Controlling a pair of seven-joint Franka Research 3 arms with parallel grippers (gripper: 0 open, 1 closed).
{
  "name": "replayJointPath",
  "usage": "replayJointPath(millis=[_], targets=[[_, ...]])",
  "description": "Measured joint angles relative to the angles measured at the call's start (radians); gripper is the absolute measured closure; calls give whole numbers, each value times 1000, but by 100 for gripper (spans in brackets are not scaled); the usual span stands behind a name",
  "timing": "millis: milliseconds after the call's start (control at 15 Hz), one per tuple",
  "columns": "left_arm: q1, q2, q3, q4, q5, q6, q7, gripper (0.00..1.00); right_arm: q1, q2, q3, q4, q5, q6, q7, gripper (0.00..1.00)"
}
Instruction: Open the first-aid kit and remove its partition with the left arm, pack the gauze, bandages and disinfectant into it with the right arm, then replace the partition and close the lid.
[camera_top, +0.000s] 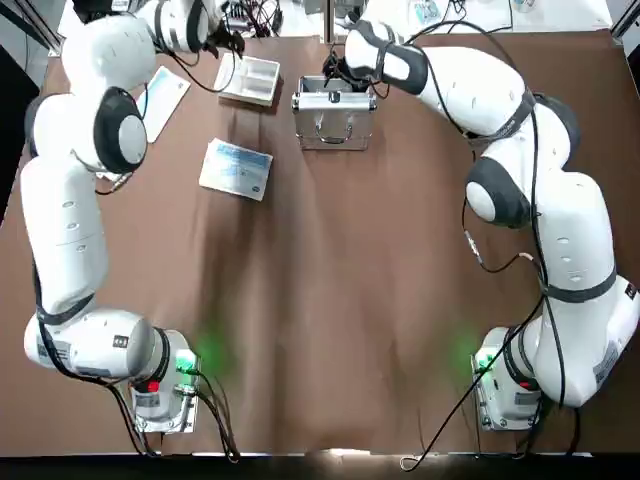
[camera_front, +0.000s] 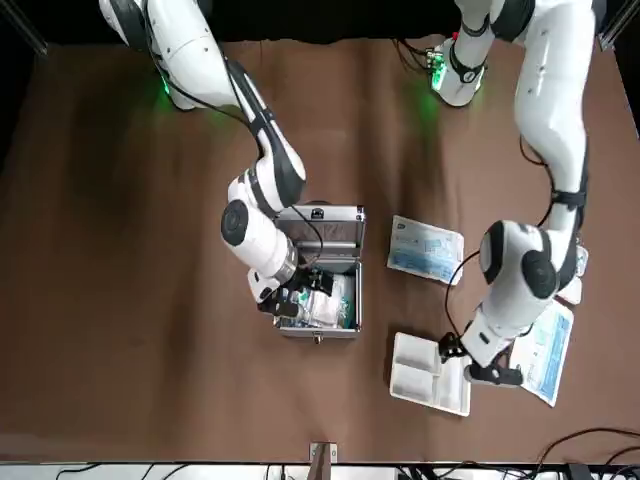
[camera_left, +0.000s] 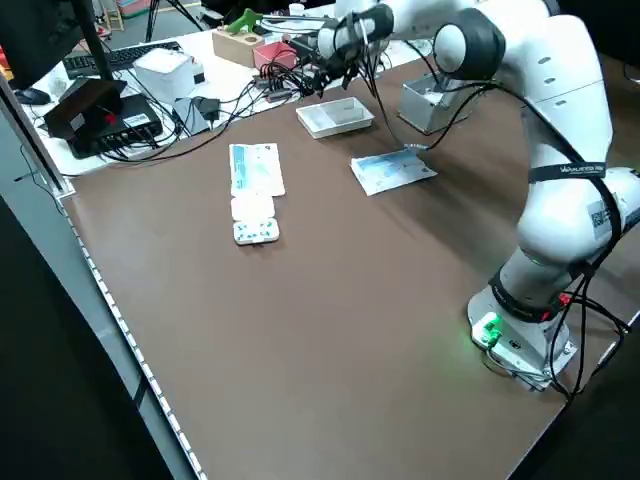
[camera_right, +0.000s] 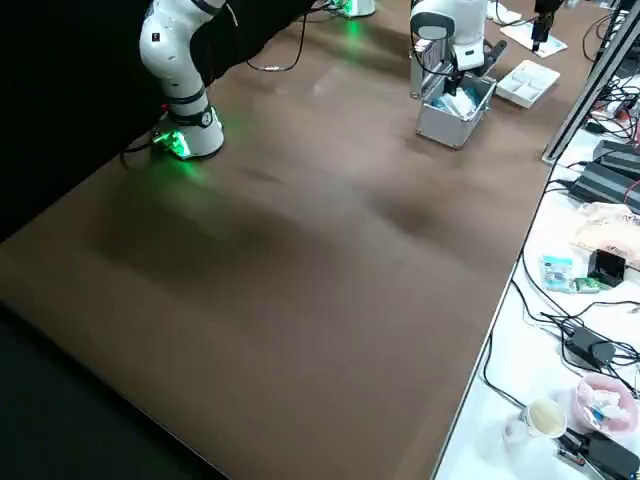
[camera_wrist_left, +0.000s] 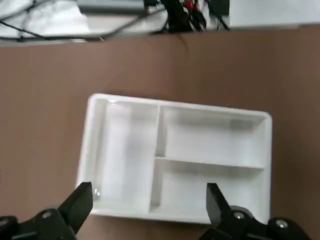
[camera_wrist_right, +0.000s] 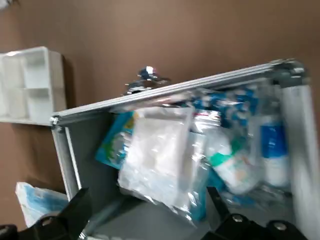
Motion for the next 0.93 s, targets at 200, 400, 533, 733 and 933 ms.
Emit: replayJointPath(millis=[200,400,533,733,933], targets=[[-9,70,1,3,0,64,-1,0,0,-18,-76,60,-1,-198,0,0],[-11,112,3,6,0,90,-3,0,-3,-53,-193,129,-1,-422,0,0],[-12,134,6,8,0,118,-3,1,-8,-114,-326,155,-2,-561,-53,0],[-13,145,7,8,0,132,-2,1,-12,-188,-480,159,-6,-698,-189,0],[-13,147,7,11,0,134,-2,4,-22,-226,-636,157,-7,-835,-377,0]])
